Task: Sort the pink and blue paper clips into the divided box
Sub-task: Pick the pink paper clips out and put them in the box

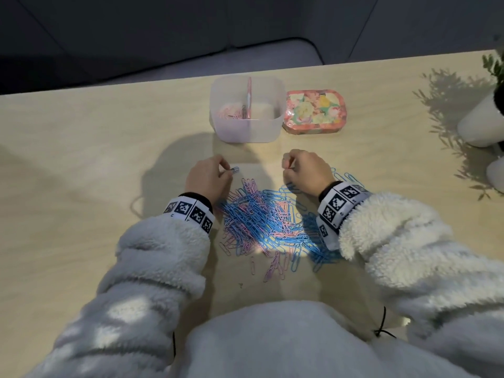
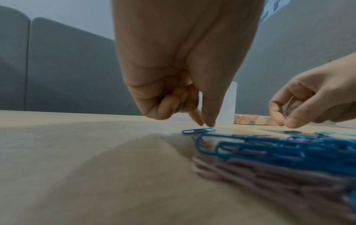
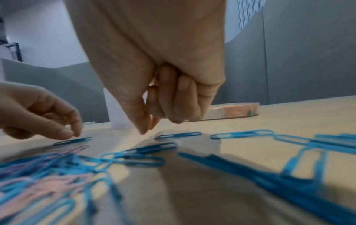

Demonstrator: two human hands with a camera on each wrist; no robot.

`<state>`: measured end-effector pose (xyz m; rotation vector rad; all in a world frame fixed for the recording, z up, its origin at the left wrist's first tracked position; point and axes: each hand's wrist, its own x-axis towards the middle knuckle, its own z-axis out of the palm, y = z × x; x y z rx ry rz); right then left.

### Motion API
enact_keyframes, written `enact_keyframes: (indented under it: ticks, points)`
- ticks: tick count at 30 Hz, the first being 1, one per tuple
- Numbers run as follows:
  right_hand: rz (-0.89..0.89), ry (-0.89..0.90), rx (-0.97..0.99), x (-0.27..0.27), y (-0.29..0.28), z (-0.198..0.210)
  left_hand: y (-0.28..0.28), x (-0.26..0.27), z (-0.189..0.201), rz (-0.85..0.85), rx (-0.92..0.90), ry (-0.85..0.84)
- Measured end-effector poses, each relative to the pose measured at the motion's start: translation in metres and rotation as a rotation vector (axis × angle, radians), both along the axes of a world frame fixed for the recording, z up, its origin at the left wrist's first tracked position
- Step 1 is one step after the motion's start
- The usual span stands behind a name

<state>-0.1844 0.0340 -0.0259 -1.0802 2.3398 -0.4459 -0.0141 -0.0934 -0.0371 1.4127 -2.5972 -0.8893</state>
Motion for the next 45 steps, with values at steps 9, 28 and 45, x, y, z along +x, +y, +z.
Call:
enact_keyframes:
  ticks: [9, 28, 45]
  points:
    - [0.148, 0.093, 0.129, 0.061, -0.034, 0.000, 0.024, 0.008, -0.001, -0.121, 0.089, -0.056]
    - [-0.005, -0.496, -0.074, 0.001, -0.070, 0.063, 0.013, 0.034, 0.009, -0.119, 0.197, 0.126]
    - [-0.133, -0.698, -0.334, 0.009, -0.080, 0.058, 0.019, 0.014, 0.021, -0.126, 0.415, 0.377]
